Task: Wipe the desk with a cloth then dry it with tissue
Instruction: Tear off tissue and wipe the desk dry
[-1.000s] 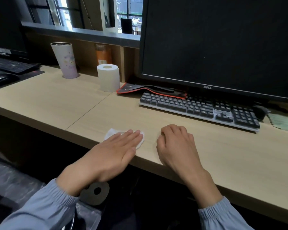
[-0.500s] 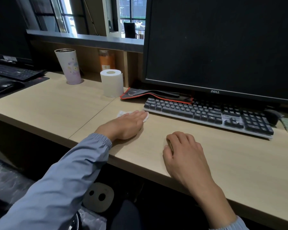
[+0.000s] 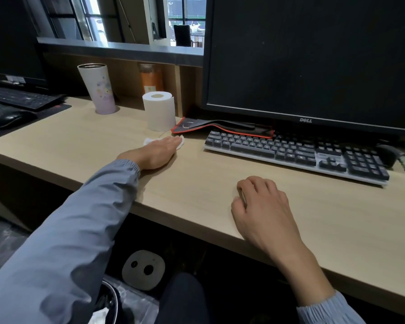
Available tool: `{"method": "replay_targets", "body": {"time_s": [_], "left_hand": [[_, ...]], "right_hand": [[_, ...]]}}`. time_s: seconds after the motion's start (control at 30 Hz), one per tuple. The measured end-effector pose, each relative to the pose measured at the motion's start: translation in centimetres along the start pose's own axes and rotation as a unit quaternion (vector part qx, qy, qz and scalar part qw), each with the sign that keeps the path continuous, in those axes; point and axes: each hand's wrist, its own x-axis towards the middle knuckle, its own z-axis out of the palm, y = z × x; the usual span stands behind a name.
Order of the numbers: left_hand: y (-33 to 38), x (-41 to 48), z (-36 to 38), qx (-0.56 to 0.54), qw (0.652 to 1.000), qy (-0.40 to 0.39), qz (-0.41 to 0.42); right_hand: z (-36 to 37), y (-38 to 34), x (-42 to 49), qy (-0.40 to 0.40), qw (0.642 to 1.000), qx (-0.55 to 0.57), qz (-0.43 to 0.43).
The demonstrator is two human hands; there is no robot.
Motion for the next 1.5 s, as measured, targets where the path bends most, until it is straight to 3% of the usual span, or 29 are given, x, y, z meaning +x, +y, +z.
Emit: {"method": "replay_targets", "body": {"time_s": [0.33,0.67,0.9,1.13,1.5], "left_hand": [[-2.6,-8.9,2.3,-0.007,0.998,-0.005,0.064],[-5.1,-17.6,4.0,-0.051,0.997,0.028,0.05],[0.8,-17.3,5.2,0.011,0.998,0.02,0.065],[10.3,-16.2,7.3,0.045,0.992,0.015,0.118],[8.9,-6.8,3.8,0.026,0.996,-0.044,0.075]], "right_hand": [[0.1,0.0,-0.2,-0.002,1.0,-0.01,-0.002],[0.5,-0.3,-0.3,0.005,0.999,-0.04,-0.006],[0.5,-0.6,-0.4,0.012,0.999,-0.046,-0.005],[0.3,-0.2,-0.5,0.024,0.998,0.063,0.018],[-0.8,1.1,-1.5,0.029,0.998,0.058,0.016]]}}
